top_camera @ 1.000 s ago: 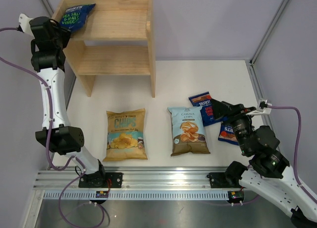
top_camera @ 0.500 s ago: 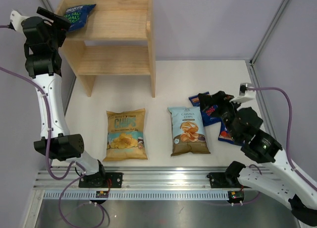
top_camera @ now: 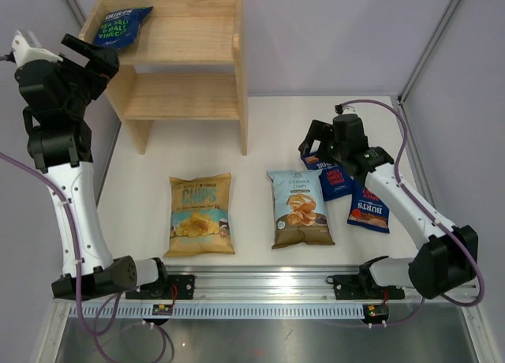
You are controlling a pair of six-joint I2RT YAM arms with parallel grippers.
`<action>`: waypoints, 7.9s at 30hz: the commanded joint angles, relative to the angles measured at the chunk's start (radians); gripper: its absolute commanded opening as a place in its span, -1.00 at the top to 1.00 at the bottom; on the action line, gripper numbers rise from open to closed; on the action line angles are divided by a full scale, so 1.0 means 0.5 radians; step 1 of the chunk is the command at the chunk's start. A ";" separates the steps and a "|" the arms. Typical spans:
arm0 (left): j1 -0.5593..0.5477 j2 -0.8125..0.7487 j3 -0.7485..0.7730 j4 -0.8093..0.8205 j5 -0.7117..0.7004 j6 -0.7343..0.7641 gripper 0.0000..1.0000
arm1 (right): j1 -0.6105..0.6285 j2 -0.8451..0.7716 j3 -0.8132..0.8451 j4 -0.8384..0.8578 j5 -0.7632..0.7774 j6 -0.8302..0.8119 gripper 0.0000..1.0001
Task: Place and organize the chips bags onto the shelf
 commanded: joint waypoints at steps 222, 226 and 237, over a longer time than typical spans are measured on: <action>-1.689 0.264 -1.397 2.012 2.180 0.274 0.55 | -0.154 -0.417 0.351 0.228 -2.021 -0.026 -0.76; -1.698 0.276 -1.324 1.863 2.180 0.347 0.55 | -0.142 -0.393 0.286 0.375 -2.138 0.057 -0.74; -1.714 0.368 -1.146 1.156 1.959 0.777 0.72 | -0.145 -0.497 0.264 0.511 -1.976 0.214 -0.92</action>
